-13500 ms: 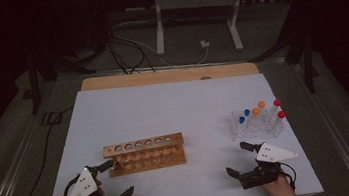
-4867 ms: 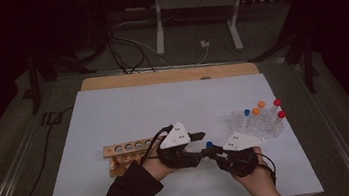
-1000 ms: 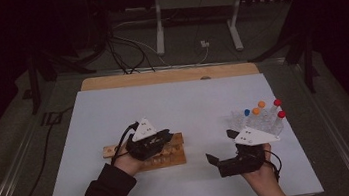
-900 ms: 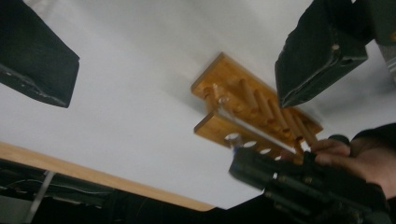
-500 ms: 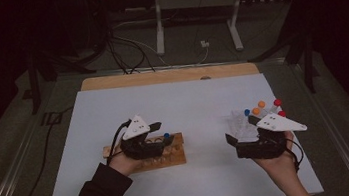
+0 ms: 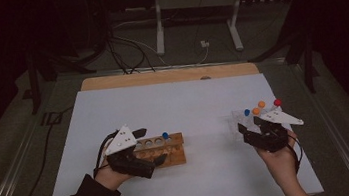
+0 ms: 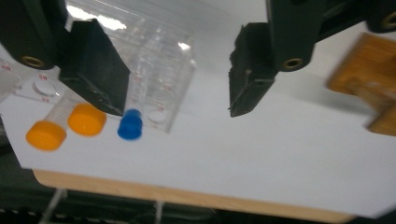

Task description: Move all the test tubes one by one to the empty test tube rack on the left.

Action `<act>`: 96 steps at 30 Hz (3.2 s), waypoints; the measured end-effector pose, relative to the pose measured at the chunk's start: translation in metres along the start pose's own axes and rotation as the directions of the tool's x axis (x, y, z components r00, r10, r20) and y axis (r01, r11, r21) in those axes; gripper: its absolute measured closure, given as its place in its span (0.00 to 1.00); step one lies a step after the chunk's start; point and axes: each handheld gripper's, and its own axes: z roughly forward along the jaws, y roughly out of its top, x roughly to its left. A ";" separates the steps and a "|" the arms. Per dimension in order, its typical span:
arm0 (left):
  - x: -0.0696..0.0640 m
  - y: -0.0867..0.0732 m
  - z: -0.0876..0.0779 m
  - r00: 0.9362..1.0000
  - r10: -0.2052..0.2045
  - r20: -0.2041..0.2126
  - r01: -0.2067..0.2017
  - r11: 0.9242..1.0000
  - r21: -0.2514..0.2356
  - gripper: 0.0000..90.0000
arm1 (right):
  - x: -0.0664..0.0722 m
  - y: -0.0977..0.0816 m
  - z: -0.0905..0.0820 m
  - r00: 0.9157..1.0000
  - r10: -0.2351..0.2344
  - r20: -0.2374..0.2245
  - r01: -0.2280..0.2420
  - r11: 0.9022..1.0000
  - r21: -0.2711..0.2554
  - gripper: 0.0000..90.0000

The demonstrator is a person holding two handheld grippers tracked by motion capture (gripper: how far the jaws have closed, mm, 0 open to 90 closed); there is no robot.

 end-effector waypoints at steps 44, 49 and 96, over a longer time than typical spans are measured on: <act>-0.004 -0.006 -0.009 0.999 0.037 0.014 -0.036 0.999 -0.012 0.01 | -0.011 0.004 0.056 0.980 0.005 0.198 -0.028 0.993 0.113 0.85; -0.004 -0.005 -0.009 0.999 0.032 0.018 -0.032 0.999 -0.010 0.01 | -0.009 0.007 0.049 0.979 -0.017 0.202 -0.001 0.996 0.089 0.85; -0.024 0.022 0.024 0.988 0.061 0.143 -0.065 0.998 0.025 0.03 | 0.069 0.004 -0.012 0.968 -0.195 -0.160 0.194 0.981 -0.021 0.85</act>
